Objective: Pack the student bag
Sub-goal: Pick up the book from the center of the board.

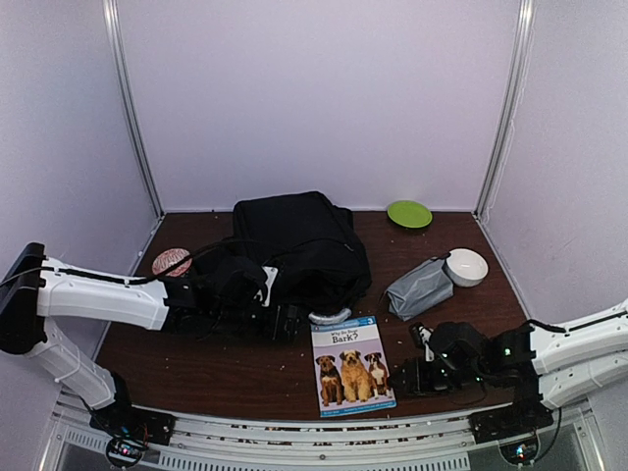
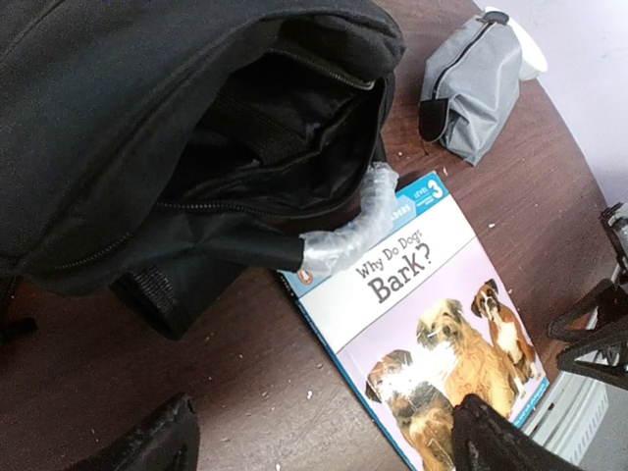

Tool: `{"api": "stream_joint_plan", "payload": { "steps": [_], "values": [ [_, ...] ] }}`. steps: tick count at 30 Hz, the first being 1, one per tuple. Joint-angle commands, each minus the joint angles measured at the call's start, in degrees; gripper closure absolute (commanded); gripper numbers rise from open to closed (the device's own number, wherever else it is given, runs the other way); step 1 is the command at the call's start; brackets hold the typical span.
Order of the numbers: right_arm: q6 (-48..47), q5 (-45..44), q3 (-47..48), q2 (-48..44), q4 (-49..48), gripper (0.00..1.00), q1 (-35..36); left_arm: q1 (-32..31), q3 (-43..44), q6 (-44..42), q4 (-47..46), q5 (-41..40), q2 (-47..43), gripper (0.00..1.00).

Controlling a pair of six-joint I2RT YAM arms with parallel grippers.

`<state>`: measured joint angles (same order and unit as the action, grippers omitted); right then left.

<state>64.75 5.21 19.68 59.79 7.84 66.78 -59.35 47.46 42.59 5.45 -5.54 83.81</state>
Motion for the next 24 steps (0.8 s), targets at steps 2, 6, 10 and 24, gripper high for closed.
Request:
{"api": "stream_joint_plan", "payload": {
  "steps": [2, 6, 10, 24],
  "values": [
    [-1.78, -5.17, 1.58, 1.11, -0.69, 0.49, -3.12, -0.59, -0.09, 0.33, -2.48, 1.54, 1.69, 0.09],
    [-4.01, -3.37, 2.38, 5.61, -4.26, 0.47, -6.64, -0.59, 0.05, 0.45, -3.43, 4.23, 4.11, 0.12],
    [-5.52, -1.09, 4.6, 11.0, -6.51, 0.46, -7.91, -0.61, -0.01, 1.06, -5.03, 7.02, 6.92, 0.18],
    [-2.44, 4.18, 4.55, 18.17, -13.79, 0.48, -8.38, -0.64, 1.66, 3.33, -10.11, 11.56, 16.74, 0.73]
  ]
}}
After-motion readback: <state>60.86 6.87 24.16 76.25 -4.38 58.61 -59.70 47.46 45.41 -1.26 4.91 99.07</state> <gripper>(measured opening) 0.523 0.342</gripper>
